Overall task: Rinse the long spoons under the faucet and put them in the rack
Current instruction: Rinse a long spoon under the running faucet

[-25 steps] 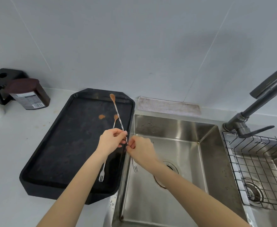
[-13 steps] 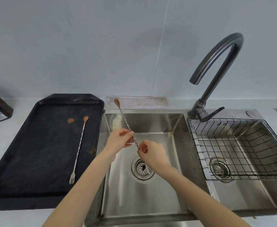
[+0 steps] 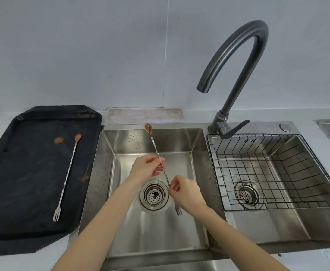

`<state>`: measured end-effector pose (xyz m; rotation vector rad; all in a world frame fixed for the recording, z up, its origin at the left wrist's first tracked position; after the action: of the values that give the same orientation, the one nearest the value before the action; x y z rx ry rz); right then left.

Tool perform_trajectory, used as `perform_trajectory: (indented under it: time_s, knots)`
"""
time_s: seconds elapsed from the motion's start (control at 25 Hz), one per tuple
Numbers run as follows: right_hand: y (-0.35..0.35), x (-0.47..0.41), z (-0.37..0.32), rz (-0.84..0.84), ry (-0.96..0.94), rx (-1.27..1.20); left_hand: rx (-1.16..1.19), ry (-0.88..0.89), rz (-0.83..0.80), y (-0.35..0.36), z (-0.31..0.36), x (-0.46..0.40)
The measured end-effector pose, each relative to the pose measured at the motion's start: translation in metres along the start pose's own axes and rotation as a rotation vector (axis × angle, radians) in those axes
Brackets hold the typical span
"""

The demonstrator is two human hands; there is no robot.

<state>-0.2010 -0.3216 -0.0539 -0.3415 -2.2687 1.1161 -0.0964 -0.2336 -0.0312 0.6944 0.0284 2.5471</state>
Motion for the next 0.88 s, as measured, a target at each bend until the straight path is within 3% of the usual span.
perform_trajectory:
  time_s: [0.88]
  knots:
    - [0.035,-0.021,0.048,-0.185,0.093,0.021,0.003,-0.115,0.074,0.026,-0.040,-0.033]
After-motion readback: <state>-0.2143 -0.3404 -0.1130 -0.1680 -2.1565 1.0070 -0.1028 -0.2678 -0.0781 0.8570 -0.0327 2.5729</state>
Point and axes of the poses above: each hand's wrist, its own x-axis away from the middle knuckle, its own y-axis out of the palm, z = x × y, the point moved 3 cm from there along -x, towards the middle knuckle, and after that the axes turned 12 degrees about x, right-handed, at the moved point
